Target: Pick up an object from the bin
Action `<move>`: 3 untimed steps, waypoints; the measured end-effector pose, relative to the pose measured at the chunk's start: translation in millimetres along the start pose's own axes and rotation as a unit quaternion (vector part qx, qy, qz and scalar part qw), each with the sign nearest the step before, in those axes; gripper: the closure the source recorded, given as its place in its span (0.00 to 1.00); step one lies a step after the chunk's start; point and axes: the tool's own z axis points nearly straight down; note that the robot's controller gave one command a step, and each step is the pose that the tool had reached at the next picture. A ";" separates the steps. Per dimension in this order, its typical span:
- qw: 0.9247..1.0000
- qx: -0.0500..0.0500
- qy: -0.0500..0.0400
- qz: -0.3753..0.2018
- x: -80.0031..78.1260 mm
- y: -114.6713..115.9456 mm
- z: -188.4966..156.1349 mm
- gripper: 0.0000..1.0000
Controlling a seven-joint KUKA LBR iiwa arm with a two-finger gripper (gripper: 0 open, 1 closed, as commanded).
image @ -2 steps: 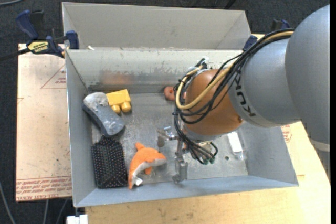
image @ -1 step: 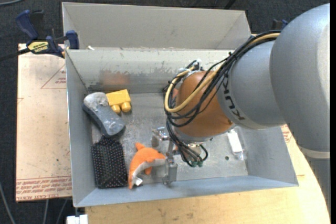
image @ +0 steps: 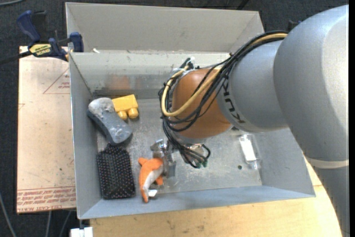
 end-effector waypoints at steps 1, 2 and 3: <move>1.000 0.000 0.000 0.000 0.0 -0.1 0.0 1.00; 1.000 -0.001 0.003 -0.024 -0.5 -2.3 -52.8 1.00; 1.000 0.000 -0.002 0.012 0.6 -5.2 -160.5 1.00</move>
Offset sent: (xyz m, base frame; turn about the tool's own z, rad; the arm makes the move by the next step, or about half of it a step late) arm 0.0040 -0.0040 0.0935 -0.0809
